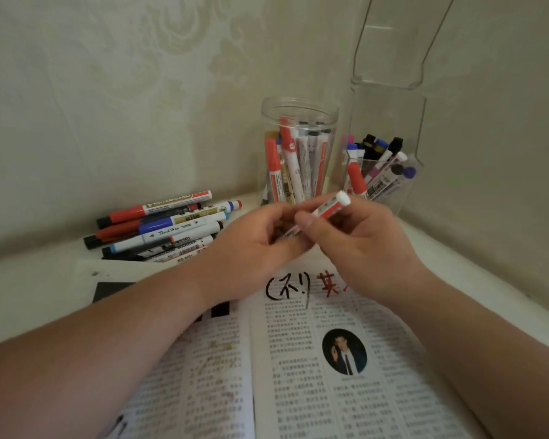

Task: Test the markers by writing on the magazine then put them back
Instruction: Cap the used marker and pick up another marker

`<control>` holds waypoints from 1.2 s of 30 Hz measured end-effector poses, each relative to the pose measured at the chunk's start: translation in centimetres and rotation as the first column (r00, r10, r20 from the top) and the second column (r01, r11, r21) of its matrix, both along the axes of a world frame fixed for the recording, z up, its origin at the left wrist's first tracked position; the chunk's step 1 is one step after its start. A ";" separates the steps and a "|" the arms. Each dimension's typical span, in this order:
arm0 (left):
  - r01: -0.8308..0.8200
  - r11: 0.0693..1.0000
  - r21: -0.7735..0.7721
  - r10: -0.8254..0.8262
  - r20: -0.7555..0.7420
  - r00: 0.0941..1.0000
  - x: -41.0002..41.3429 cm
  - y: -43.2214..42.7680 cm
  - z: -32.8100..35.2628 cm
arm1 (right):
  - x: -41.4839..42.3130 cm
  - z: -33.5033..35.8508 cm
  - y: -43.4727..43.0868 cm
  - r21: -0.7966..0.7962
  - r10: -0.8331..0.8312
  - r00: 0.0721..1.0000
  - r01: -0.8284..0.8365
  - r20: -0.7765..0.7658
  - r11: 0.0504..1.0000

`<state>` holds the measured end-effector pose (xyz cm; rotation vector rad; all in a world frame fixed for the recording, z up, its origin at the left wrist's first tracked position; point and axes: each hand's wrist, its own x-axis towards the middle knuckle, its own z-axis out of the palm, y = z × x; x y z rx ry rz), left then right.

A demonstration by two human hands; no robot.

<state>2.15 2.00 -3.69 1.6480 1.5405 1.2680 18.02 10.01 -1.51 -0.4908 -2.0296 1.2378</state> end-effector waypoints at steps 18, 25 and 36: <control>-0.083 0.982 -0.171 0.067 -0.099 0.993 -0.7 -0.6 3.4 | -0.2 1.3 -0.8 -0.281 -0.265 0.905 0.173 -0.334 0.944; -0.206 0.953 -0.221 0.182 -0.121 0.976 -2.7 -1.3 0.5 | -0.6 -0.7 -2.9 -0.621 0.304 0.949 -0.289 -0.086 0.728; -0.254 0.964 -0.085 0.266 0.190 0.945 -1.8 -2.0 -1.1 | 0.1 -0.3 -3.2 -0.424 0.596 0.750 -0.458 0.287 0.781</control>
